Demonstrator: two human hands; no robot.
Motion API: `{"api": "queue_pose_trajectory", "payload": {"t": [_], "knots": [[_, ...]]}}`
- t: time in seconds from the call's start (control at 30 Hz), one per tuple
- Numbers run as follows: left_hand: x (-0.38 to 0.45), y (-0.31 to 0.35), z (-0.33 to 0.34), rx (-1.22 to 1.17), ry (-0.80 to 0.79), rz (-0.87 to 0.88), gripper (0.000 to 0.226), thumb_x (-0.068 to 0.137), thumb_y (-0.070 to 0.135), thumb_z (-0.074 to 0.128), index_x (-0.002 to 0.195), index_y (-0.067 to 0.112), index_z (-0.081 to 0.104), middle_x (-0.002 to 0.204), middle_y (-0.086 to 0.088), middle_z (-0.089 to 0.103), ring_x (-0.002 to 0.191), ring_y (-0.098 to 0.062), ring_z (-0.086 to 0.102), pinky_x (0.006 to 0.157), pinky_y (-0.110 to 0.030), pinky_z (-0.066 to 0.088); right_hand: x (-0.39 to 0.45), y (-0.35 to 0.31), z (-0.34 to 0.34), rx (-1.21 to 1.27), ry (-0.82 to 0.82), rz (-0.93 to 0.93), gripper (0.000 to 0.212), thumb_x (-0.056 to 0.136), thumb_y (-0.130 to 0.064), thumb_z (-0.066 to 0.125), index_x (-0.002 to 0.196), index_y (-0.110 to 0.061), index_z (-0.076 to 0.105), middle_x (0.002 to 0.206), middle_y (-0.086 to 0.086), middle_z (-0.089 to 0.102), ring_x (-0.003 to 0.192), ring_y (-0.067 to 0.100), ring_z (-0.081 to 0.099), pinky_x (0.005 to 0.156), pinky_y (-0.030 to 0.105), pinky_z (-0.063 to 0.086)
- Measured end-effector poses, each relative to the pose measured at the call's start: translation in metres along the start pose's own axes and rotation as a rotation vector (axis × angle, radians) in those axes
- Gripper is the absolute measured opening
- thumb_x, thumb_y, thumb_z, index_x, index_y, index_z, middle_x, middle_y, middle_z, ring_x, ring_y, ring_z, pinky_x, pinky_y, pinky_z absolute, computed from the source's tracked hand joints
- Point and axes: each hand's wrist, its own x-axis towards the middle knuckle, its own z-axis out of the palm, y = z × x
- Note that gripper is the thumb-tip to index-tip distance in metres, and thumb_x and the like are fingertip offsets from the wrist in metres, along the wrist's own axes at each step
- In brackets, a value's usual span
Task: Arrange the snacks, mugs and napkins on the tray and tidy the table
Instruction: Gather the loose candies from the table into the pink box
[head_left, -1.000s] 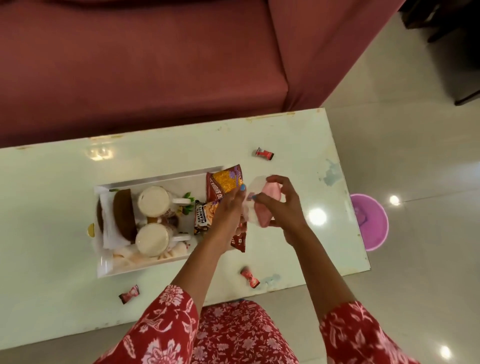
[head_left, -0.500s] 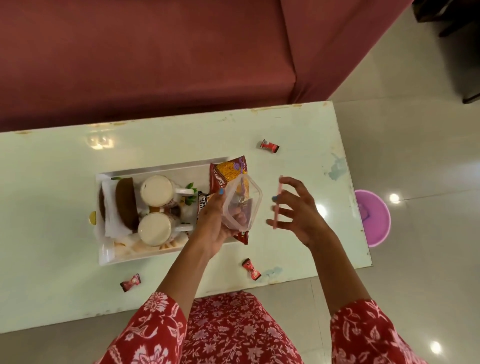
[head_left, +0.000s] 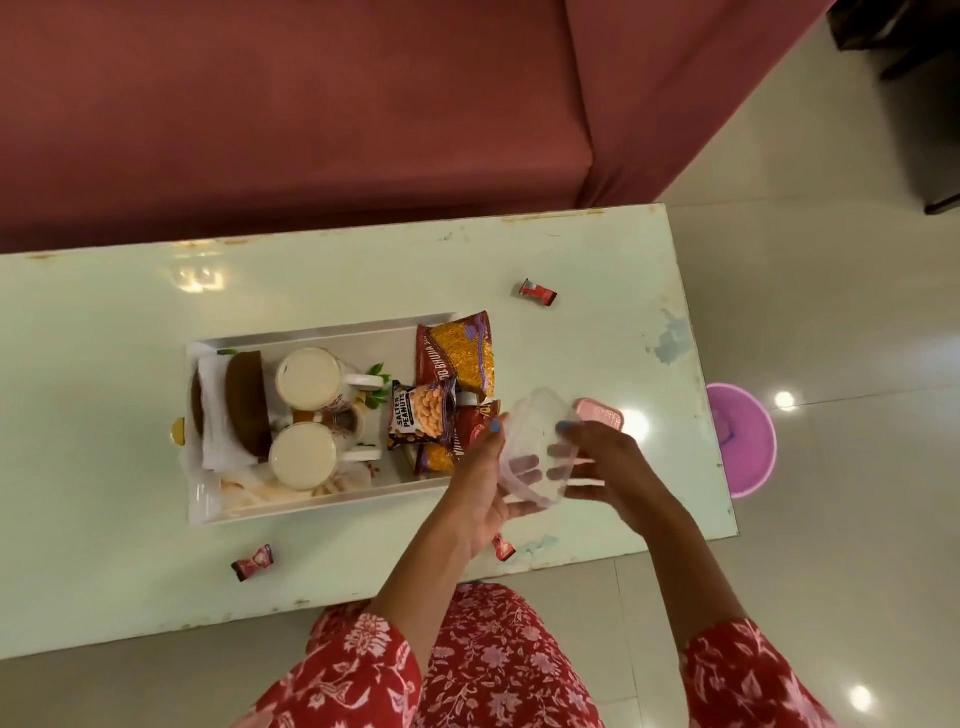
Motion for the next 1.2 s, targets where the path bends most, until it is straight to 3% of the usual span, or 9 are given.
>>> {"api": "queue_pose_trajectory", "payload": {"t": [0.1, 0.23, 0.4, 0.5, 0.63, 0.77, 0.87, 1.0, 1.2], "knots": [[0.001, -0.013, 0.004, 0.076, 0.032, -0.047, 0.045, 0.093, 0.047, 0.039, 0.129, 0.020, 0.041, 0.123, -0.017, 0.055, 0.112, -0.031, 0.052, 0.090, -0.056, 0.048, 0.002, 0.012, 0.001, -0.149, 0.178, 0.006, 0.035, 0.079, -0.002, 0.062, 0.113, -0.008, 0.058, 0.098, 0.016, 0.068, 0.069, 0.026, 0.068, 0.064, 0.034, 0.059], [0.002, -0.029, -0.011, 0.167, 0.137, -0.139, 0.048, 0.095, 0.045, 0.037, 0.132, 0.016, 0.040, 0.130, -0.018, 0.052, 0.116, -0.034, 0.052, 0.086, -0.051, 0.049, 0.024, 0.018, 0.001, -0.389, 0.354, 0.013, 0.039, 0.078, -0.006, 0.056, 0.117, -0.009, 0.058, 0.107, 0.014, 0.068, 0.080, 0.032, 0.070, 0.082, 0.041, 0.058], [-0.008, -0.052, -0.052, 0.262, 0.276, -0.131, 0.038, 0.094, 0.034, 0.046, 0.123, 0.009, 0.050, 0.108, -0.011, 0.064, 0.093, -0.025, 0.062, 0.071, -0.034, 0.054, 0.056, 0.006, 0.007, -0.537, 0.374, -0.001, 0.050, 0.084, -0.015, 0.060, 0.133, -0.012, 0.049, 0.124, 0.013, 0.063, 0.110, 0.030, 0.062, 0.096, 0.031, 0.045], [-0.015, -0.062, -0.080, 0.288, 0.399, -0.091, 0.030, 0.093, 0.027, 0.050, 0.116, 0.010, 0.054, 0.106, -0.011, 0.064, 0.086, -0.023, 0.062, 0.065, -0.029, 0.052, 0.062, 0.009, 0.010, -0.535, 0.451, -0.029, 0.051, 0.084, -0.026, 0.063, 0.131, -0.012, 0.048, 0.124, 0.014, 0.062, 0.114, 0.030, 0.058, 0.097, 0.032, 0.043], [-0.024, -0.066, -0.123, 0.226, 0.596, -0.024, 0.014, 0.087, 0.011, 0.058, 0.100, 0.006, 0.061, 0.081, -0.008, 0.065, 0.068, -0.018, 0.060, 0.061, -0.029, 0.052, 0.036, 0.030, 0.027, -0.567, 0.607, -0.086, 0.031, 0.088, -0.021, 0.056, 0.115, -0.006, 0.059, 0.114, 0.017, 0.067, 0.105, 0.034, 0.061, 0.085, 0.032, 0.046], [-0.032, -0.069, -0.171, 0.581, 0.895, 0.115, 0.014, 0.083, 0.016, 0.059, 0.091, 0.012, 0.069, 0.101, -0.011, 0.071, 0.096, -0.030, 0.063, 0.092, -0.035, 0.049, 0.016, 0.083, 0.061, -0.676, 0.454, -0.034, 0.027, 0.086, -0.029, 0.059, 0.105, -0.010, 0.062, 0.109, 0.014, 0.069, 0.100, 0.032, 0.062, 0.075, 0.029, 0.043], [-0.040, -0.065, -0.205, 0.815, 0.986, 0.264, 0.026, 0.083, 0.012, 0.060, 0.107, 0.002, 0.061, 0.114, -0.019, 0.063, 0.108, -0.034, 0.056, 0.094, -0.038, 0.042, 0.011, 0.119, 0.087, -0.804, 0.307, -0.021, 0.045, 0.080, -0.045, 0.064, 0.110, -0.012, 0.056, 0.112, 0.010, 0.065, 0.103, 0.030, 0.061, 0.075, 0.032, 0.045], [-0.040, -0.054, -0.243, 1.024, 1.043, 0.308, 0.047, 0.081, 0.013, 0.064, 0.123, 0.003, 0.048, 0.126, -0.021, 0.050, 0.116, -0.039, 0.044, 0.093, -0.047, 0.042, 0.016, 0.137, 0.113, -0.860, 0.337, -0.050, 0.058, 0.079, -0.043, 0.068, 0.120, -0.009, 0.045, 0.122, 0.012, 0.053, 0.110, 0.034, 0.056, 0.076, 0.036, 0.043], [-0.035, -0.049, -0.276, 1.177, 1.013, 0.296, 0.053, 0.081, 0.013, 0.063, 0.128, 0.000, 0.041, 0.135, -0.022, 0.038, 0.121, -0.038, 0.039, 0.093, -0.048, 0.043, 0.028, 0.155, 0.128, -1.119, 0.331, -0.145, 0.033, 0.089, -0.022, 0.059, 0.117, -0.006, 0.052, 0.117, 0.016, 0.053, 0.107, 0.035, 0.056, 0.073, 0.035, 0.043]]}}
